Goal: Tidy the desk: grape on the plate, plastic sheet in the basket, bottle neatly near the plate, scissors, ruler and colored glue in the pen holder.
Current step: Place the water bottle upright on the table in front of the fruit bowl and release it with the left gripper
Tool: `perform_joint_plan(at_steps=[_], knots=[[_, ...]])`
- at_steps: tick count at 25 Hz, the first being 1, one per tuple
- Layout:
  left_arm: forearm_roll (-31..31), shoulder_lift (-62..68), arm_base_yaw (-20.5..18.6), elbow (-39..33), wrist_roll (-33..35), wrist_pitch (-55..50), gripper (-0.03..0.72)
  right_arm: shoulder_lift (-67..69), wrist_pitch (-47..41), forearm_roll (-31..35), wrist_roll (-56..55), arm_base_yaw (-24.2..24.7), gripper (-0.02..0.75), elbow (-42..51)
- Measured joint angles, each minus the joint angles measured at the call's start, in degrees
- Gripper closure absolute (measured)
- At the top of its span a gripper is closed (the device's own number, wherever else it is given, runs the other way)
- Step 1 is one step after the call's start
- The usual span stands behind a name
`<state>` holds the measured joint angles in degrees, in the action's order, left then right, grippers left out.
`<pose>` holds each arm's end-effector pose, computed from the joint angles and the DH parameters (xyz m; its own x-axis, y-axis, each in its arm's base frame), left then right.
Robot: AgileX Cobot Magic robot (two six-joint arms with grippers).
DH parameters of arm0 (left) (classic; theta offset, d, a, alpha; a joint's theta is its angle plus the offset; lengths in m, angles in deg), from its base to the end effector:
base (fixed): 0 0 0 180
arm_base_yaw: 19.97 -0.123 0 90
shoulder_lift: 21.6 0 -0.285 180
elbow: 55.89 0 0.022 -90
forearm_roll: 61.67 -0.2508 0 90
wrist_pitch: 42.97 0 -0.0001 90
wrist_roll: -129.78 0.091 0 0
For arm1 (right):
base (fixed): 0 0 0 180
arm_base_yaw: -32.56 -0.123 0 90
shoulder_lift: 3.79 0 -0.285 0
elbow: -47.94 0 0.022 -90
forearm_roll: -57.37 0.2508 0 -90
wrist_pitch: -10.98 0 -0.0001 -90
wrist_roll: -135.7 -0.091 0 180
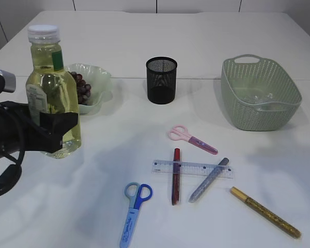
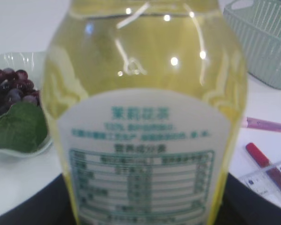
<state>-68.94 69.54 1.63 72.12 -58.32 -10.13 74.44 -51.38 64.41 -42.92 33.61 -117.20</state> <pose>0.2383 -0.1010 0.1886 -0.3402 0.0976 -0.9353 0.4155 0.9078 -0.0564 0.2314 0.0056 0.3282 -0.9085 0.0496 -0.4148 0.0029 0.9937 0.1124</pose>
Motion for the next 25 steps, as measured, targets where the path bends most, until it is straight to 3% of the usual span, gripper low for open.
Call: perform_joint_plan(at_steps=[8,16,25], knots=[[2.3,15.9,0.0,0.1,0.4,26.6,0.265,0.0,0.0,0.1,0.0,0.0,0.226,0.0],[7.7,23.7,0.0,3.4,0.6,27.7,0.265,0.0,0.0,0.2,0.1,0.0,0.226,0.0],[8.7,31.4,-0.9,8.7,0.8,28.1,0.265,0.0,0.0,0.2,0.1,0.0,0.226,0.0]])
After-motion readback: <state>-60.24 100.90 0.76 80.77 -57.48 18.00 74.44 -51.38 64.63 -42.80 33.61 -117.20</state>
